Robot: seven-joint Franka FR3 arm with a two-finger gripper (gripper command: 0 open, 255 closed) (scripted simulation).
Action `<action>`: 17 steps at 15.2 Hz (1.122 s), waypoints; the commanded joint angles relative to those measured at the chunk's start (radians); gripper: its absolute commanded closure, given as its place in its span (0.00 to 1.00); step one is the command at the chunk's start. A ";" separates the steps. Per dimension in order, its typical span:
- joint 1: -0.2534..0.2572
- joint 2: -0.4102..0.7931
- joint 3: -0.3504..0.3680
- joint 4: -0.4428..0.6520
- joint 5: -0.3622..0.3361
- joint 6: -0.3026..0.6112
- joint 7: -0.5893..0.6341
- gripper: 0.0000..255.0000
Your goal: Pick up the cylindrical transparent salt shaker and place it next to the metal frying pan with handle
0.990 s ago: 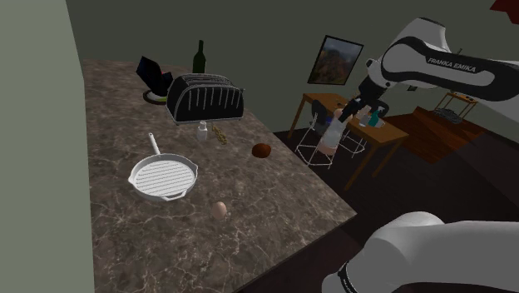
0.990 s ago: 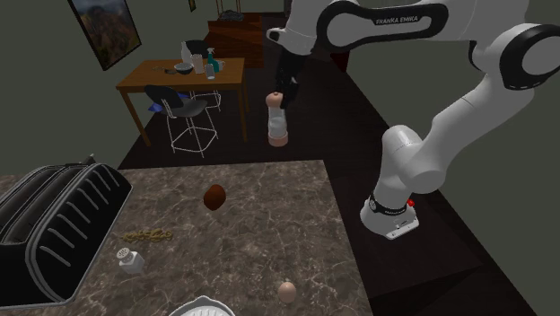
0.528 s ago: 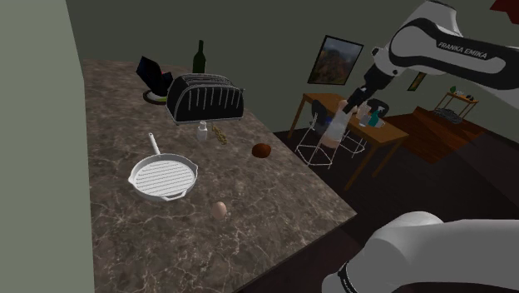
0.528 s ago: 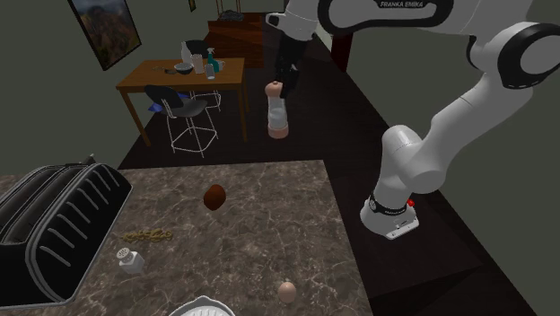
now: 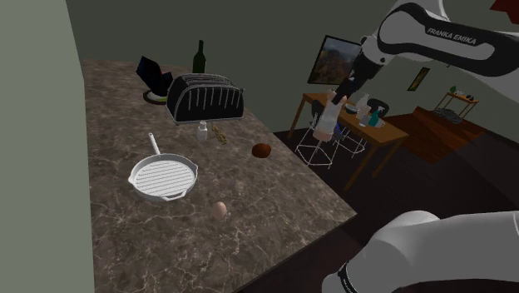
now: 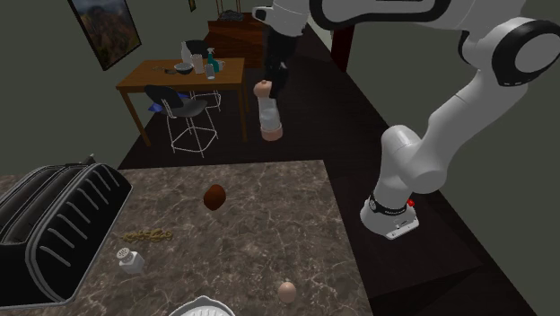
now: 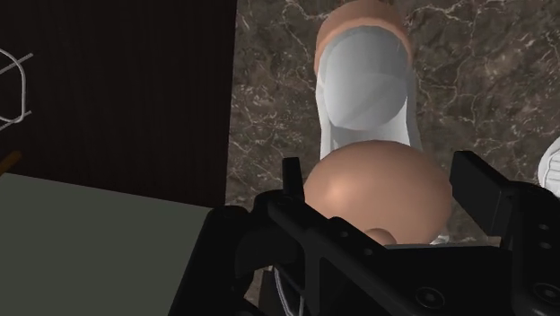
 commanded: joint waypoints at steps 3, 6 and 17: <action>0.030 0.073 0.064 0.049 0.022 0.017 0.084 1.00; 0.050 0.136 0.107 0.098 0.034 0.026 0.141 1.00; 0.119 0.421 0.242 0.376 0.035 0.018 0.342 1.00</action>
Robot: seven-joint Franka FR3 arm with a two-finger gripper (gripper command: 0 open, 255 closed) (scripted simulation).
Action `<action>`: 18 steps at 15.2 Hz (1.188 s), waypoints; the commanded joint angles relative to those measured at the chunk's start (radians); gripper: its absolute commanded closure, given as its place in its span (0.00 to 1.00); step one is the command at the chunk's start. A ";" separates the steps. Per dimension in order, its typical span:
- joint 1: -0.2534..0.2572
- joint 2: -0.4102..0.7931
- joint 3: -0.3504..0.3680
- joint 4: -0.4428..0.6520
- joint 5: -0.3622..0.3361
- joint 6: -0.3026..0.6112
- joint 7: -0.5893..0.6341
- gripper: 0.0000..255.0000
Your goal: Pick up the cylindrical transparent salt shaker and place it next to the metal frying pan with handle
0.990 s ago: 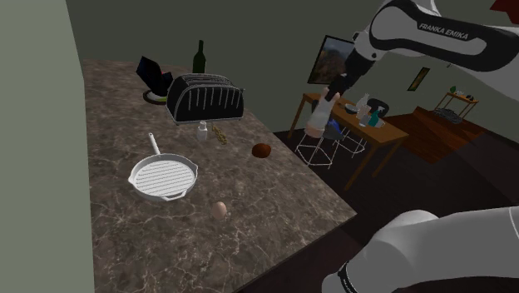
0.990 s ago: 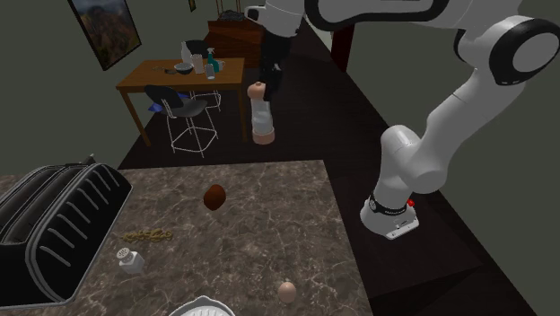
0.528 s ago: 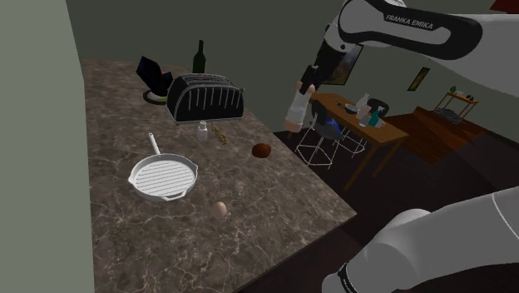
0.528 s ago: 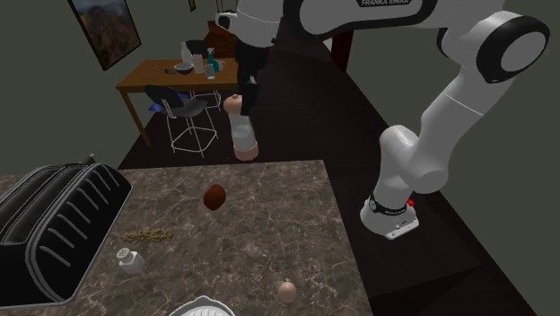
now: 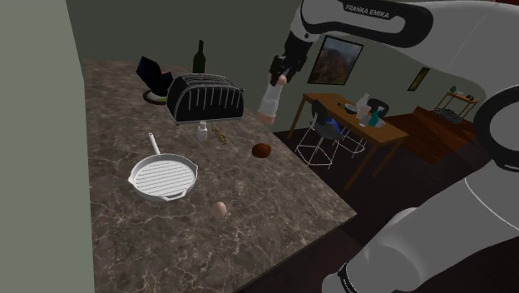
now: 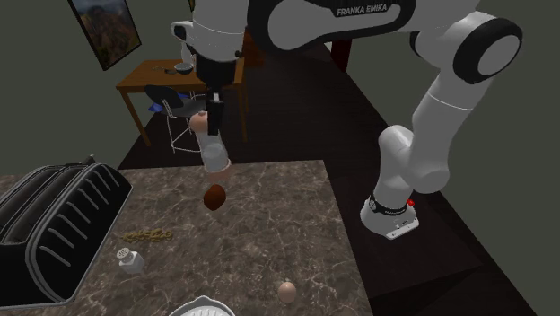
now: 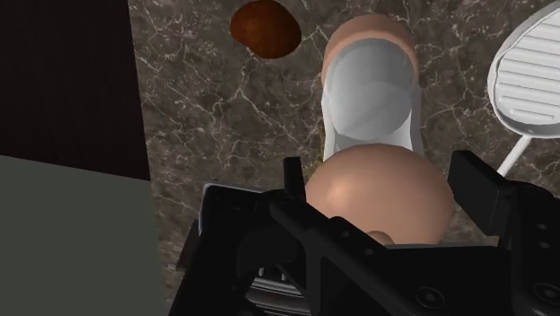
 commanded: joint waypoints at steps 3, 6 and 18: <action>0.028 0.122 0.042 0.139 -0.015 -0.023 0.071 1.00; 0.053 0.225 0.068 0.265 -0.032 -0.052 0.120 1.00; 0.084 0.328 0.089 0.290 -0.058 0.018 0.184 1.00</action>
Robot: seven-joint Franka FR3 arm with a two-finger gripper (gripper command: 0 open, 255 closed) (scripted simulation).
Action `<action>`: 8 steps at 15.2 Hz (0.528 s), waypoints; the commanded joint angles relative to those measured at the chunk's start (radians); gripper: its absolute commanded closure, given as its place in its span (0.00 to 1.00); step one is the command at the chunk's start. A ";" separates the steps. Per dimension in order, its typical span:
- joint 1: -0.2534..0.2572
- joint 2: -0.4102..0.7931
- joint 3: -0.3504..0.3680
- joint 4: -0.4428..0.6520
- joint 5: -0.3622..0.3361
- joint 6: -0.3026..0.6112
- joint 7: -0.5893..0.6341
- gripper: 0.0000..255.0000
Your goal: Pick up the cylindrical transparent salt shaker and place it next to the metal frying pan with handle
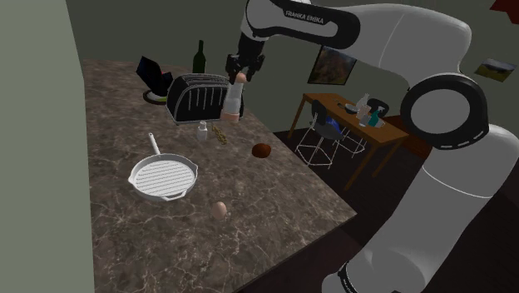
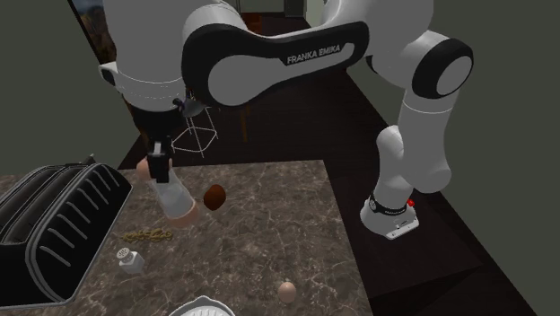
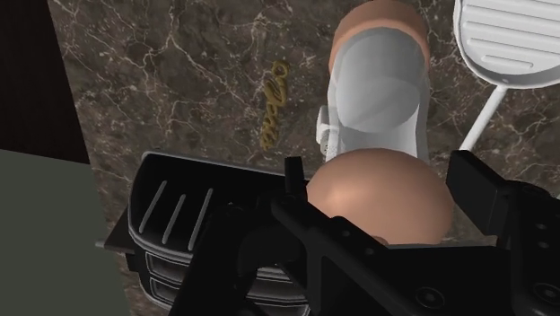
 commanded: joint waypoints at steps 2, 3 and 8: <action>-0.002 -0.010 -0.001 -0.056 0.000 0.047 0.005 1.00; -0.002 -0.012 -0.001 -0.073 -0.001 0.061 0.006 1.00; -0.004 -0.019 -0.002 -0.149 -0.003 0.130 0.015 1.00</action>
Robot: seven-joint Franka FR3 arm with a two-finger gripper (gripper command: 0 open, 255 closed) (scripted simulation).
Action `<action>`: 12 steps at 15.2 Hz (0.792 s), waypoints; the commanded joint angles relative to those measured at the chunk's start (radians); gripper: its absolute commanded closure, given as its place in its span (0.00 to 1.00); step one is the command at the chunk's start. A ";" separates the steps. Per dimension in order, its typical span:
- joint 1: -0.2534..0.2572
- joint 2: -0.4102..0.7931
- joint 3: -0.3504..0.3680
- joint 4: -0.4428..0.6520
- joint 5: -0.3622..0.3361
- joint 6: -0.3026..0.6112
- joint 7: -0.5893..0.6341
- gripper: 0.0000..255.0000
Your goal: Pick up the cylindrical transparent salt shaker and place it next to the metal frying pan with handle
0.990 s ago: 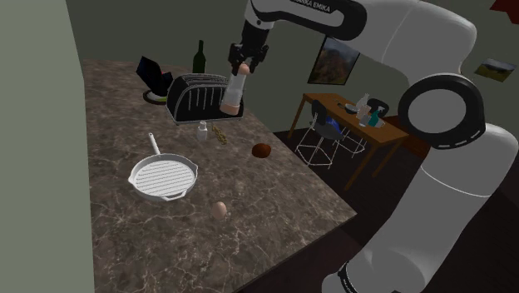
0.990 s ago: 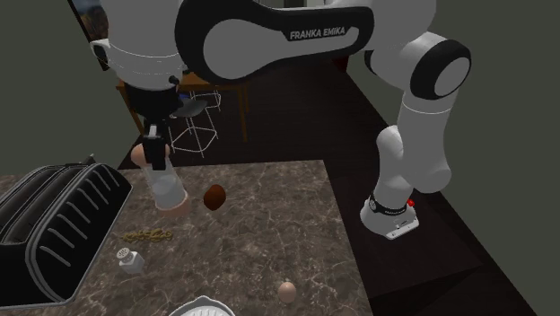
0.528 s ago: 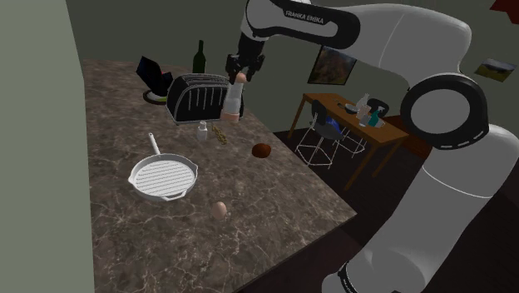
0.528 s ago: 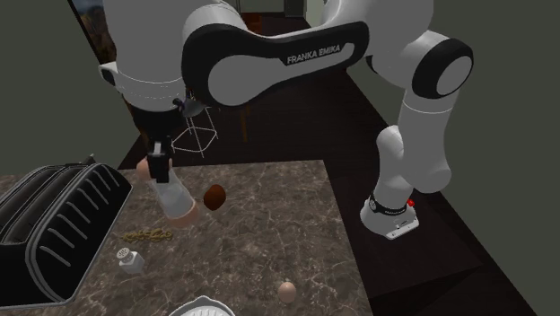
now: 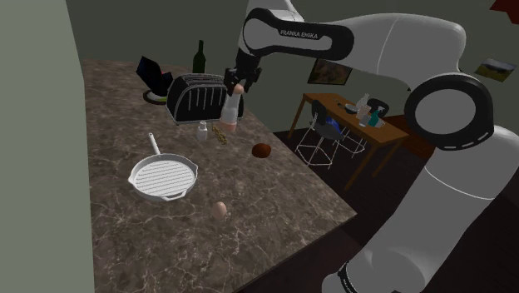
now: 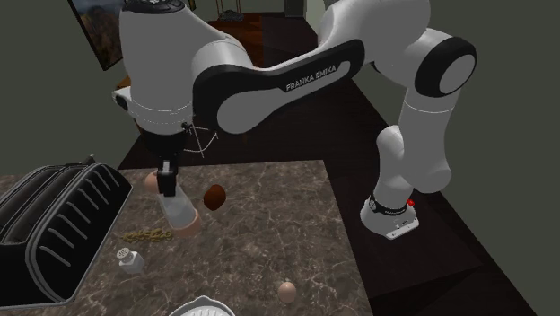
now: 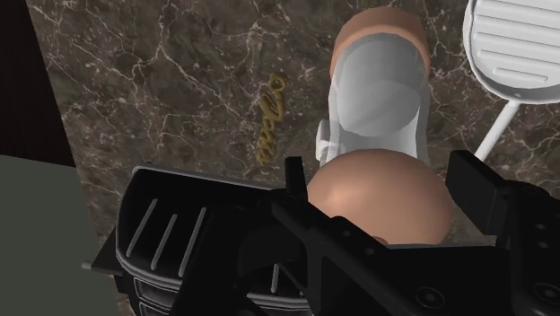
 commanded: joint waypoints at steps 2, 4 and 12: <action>-0.001 -0.002 -0.001 -0.043 -0.002 0.042 0.005 1.00; -0.001 -0.002 -0.001 -0.070 -0.004 0.068 0.009 1.00; -0.003 0.007 -0.003 -0.165 -0.012 0.172 0.024 1.00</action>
